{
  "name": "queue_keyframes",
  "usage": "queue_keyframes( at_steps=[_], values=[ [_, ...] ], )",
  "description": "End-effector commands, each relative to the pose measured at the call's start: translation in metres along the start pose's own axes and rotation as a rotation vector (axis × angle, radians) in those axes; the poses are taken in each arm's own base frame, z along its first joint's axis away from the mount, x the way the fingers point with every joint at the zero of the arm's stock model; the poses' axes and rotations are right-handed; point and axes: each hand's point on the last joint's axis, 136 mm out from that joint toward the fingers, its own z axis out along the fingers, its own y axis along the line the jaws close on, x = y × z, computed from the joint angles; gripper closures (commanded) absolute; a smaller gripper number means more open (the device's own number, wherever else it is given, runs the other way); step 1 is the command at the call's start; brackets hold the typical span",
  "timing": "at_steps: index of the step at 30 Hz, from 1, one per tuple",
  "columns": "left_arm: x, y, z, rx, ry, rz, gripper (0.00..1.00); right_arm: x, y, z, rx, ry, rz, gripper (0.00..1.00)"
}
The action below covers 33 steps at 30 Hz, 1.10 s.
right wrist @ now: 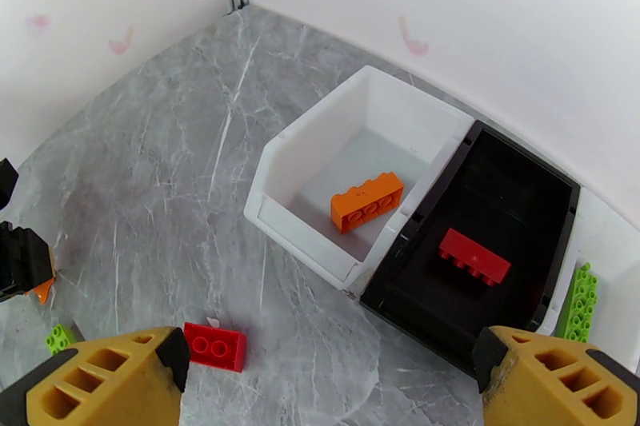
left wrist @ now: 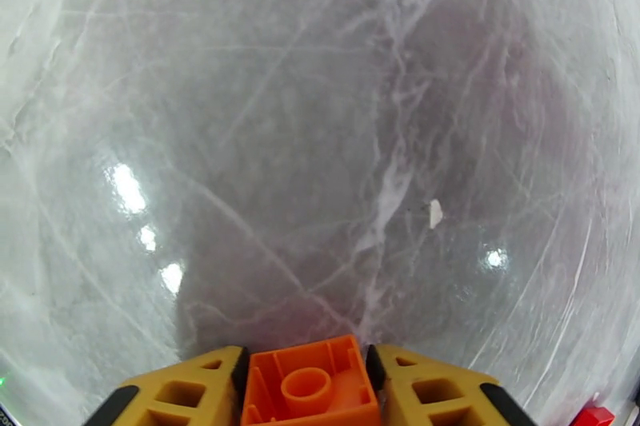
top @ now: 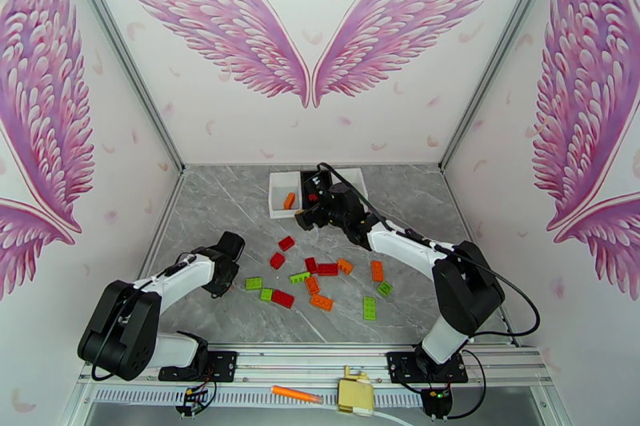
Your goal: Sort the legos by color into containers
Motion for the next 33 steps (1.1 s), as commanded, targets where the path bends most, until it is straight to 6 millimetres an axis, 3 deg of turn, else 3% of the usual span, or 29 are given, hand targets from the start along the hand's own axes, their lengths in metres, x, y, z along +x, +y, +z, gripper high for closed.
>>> queue_keyframes(
  at_steps=[1, 8, 21, 33],
  values=[
    [0.0, -0.015, -0.002, 0.064, 0.012, -0.01, 0.62, -0.017, 0.005, -0.003, -0.018, -0.031, 0.013, 0.01],
    [-0.011, -0.047, -0.025, 0.211, -0.027, 0.098, 0.65, -0.027, 0.017, -0.011, -0.087, -0.078, 0.082, 0.01],
    [-0.027, -0.166, -0.1, 0.617, -0.191, 0.453, 0.65, -0.029, 0.029, -0.035, -0.146, -0.114, 0.146, 0.01],
    [-0.023, -0.267, -0.119, 0.692, -0.236, 0.555, 0.67, -0.019, 0.028, -0.046, -0.126, -0.121, 0.163, 0.01]
  ],
)
